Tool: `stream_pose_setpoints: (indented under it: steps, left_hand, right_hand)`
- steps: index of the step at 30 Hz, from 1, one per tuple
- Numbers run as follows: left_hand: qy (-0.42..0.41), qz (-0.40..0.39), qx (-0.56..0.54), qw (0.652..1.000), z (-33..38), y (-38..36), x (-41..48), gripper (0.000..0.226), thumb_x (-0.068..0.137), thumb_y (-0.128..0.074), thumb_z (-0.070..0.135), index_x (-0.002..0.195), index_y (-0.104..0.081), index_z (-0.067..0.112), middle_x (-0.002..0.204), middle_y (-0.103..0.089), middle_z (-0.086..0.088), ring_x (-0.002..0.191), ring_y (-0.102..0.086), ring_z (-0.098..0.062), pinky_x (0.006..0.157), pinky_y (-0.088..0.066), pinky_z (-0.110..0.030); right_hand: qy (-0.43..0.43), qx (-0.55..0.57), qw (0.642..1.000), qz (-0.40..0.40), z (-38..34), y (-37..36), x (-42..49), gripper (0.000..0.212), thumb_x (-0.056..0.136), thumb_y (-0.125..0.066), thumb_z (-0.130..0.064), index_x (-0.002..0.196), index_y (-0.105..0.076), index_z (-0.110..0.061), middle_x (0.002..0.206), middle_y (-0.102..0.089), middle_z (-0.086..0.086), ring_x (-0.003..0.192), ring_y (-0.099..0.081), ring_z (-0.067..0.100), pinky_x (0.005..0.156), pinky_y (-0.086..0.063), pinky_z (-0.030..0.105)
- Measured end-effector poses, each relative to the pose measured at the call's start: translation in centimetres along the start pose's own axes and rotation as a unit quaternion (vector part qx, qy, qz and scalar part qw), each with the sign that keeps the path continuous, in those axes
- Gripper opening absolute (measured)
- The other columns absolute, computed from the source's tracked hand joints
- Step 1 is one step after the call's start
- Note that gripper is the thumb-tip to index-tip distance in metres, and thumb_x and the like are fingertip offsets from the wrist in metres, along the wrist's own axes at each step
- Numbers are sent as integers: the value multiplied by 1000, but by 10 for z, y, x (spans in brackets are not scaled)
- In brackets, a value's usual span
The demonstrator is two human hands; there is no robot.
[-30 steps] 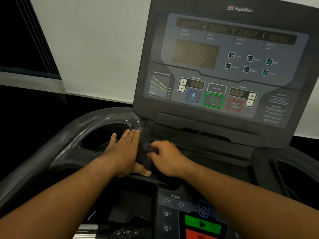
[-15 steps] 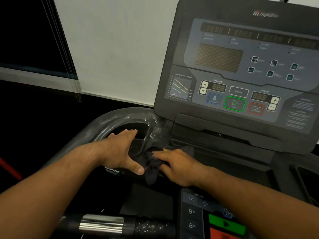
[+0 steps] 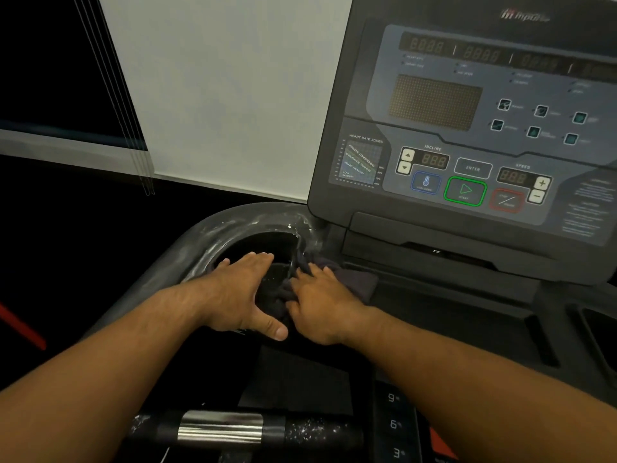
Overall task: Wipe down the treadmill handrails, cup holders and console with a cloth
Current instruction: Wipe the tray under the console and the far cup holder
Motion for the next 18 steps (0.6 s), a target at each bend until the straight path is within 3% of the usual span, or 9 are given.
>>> stream_pose_setpoints:
  steps: [4,8,11,14,18]
  left_hand:
    - [4,-40,40,998,-6,-11,5,140,60,-68,79,155,14,16,165,11,0,149,16,-14,122,6,-45]
    - [1,-37,61,997,-8,-9,6,142,60,-68,79,154,17,14,164,15,-1,149,18,-14,122,5,-45]
    - [-1,-34,59,998,-13,-8,5,142,61,-70,78,154,17,15,164,16,-1,149,19,-15,122,5,-45]
    - [0,-29,51,998,-20,-9,4,143,60,-69,79,153,18,16,164,17,1,148,20,-14,122,7,-44]
    - [-3,-24,45,999,-28,-11,1,142,60,-69,79,153,19,18,163,19,2,147,21,-12,122,8,-42]
  right_hand:
    - [70,-30,997,-10,-20,-11,-21,52,99,-37,-38,146,-32,-16,156,-24,7,146,-10,27,120,-5,45]
    - [14,-13,1000,-5,-5,3,1,58,102,-33,-37,151,-21,-10,160,-14,10,148,-8,25,118,-1,39]
    - [-68,11,997,44,10,13,31,51,101,-33,-35,143,-35,-6,152,-33,13,140,-26,29,117,-14,42]
    - [-158,43,981,101,26,21,55,39,98,-40,-38,125,-52,-11,131,-54,10,123,-45,28,109,-26,42]
    - [-235,51,959,148,36,41,70,24,94,-52,-29,111,-62,-14,114,-65,8,108,-57,28,97,-37,37]
Point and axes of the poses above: each hand's wrist, its own x-axis towards the middle knuckle, its own y-axis out of the back of the hand, z = x × y, the point moved 9 cm from there along x, towards the middle knuckle
